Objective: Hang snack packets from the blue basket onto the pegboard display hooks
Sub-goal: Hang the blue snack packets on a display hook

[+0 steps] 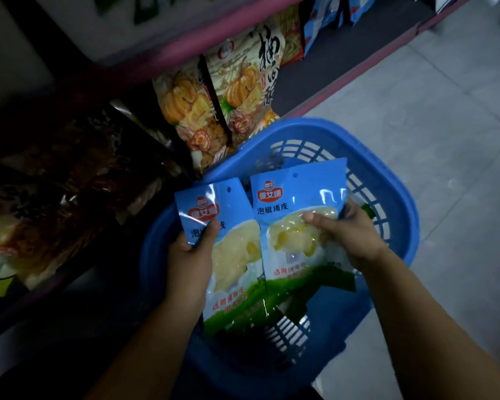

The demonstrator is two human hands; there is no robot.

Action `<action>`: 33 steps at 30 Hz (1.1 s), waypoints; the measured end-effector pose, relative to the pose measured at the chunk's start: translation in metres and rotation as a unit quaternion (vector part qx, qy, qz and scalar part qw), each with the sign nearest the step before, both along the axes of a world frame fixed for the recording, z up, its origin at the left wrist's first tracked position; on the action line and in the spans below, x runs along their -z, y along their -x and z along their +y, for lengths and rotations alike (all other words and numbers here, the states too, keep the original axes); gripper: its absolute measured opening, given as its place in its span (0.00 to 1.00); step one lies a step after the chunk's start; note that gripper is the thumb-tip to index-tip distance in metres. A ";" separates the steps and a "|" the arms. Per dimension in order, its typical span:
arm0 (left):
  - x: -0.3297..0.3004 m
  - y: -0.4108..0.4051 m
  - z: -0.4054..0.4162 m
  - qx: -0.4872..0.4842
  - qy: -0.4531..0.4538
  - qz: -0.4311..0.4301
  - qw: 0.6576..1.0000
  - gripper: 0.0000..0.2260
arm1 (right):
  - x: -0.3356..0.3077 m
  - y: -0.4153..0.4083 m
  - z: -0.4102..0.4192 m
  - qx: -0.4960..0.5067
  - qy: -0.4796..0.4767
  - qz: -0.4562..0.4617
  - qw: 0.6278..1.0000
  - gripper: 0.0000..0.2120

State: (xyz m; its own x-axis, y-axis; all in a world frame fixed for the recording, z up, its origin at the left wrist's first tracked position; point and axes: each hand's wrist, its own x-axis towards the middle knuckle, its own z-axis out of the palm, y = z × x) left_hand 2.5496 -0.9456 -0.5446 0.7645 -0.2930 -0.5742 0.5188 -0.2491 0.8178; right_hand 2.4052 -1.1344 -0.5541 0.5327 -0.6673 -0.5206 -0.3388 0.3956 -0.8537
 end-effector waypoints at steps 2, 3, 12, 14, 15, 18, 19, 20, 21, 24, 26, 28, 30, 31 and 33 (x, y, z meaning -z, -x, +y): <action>-0.027 0.002 0.008 -0.006 0.004 0.010 1.000 0.03 | -0.033 0.000 0.012 0.027 0.017 -0.031 0.999 0.19; -0.043 0.003 0.011 -0.007 0.006 0.014 1.000 0.02 | -0.052 0.000 0.019 0.040 0.012 -0.047 0.998 0.18; -0.283 -0.001 0.057 -0.051 0.017 -0.014 0.998 0.05 | -0.292 -0.008 0.070 0.051 -0.025 -0.094 0.994 0.08; -0.353 -0.002 0.076 -0.072 0.025 -0.036 0.996 0.07 | -0.363 -0.015 0.082 0.020 -0.019 -0.101 0.994 0.09; -0.387 -0.004 0.085 -0.082 0.033 -0.053 0.995 0.08 | -0.399 -0.020 0.087 0.002 -0.015 -0.102 0.995 0.11; -0.488 -0.012 0.114 -0.124 0.052 -0.098 0.986 0.08 | -0.502 -0.038 0.104 -0.048 0.003 -0.109 0.993 0.10; -0.520 -0.016 0.124 -0.137 0.059 -0.119 0.982 0.09 | -0.533 -0.046 0.111 -0.060 0.008 -0.120 0.991 0.07; -0.549 -0.020 0.135 -0.149 0.065 -0.142 0.976 0.10 | -0.563 -0.056 0.119 -0.072 0.016 -0.135 0.988 0.04; -0.575 -0.023 0.145 -0.163 0.070 -0.165 0.970 0.10 | -0.589 -0.065 0.126 -0.086 0.026 -0.152 0.984 0.04; -0.646 -0.031 0.181 -0.210 0.086 -0.232 0.946 0.03 | -0.660 -0.095 0.156 -0.123 0.046 -0.208 0.969 0.07; -0.684 -0.037 0.204 -0.240 0.101 -0.282 0.923 0.04 | -0.697 -0.116 0.176 -0.147 0.059 -0.241 0.957 0.06; -0.720 -0.043 0.227 -0.263 0.120 -0.327 0.900 0.06 | -0.730 -0.136 0.197 -0.170 0.061 -0.275 0.944 0.06; -0.749 -0.050 0.248 -0.287 0.139 -0.369 0.873 0.05 | -0.760 -0.156 0.217 -0.194 0.059 -0.311 0.928 0.06; -0.762 -0.054 0.258 -0.297 0.142 -0.388 0.861 0.05 | -0.774 -0.165 0.227 -0.203 0.061 -0.328 0.921 0.06; -0.787 -0.065 0.280 -0.308 0.145 -0.426 0.839 0.06 | -0.801 -0.182 0.245 -0.218 0.080 -0.360 0.904 0.05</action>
State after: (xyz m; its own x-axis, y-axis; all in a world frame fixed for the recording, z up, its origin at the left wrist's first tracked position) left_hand 2.6149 -0.6658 0.2428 0.9190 0.2743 0.2832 -0.3259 0.1242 0.9372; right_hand 2.5870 -0.8892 0.2468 0.9256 -0.3477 0.1493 0.2323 0.2106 -0.9496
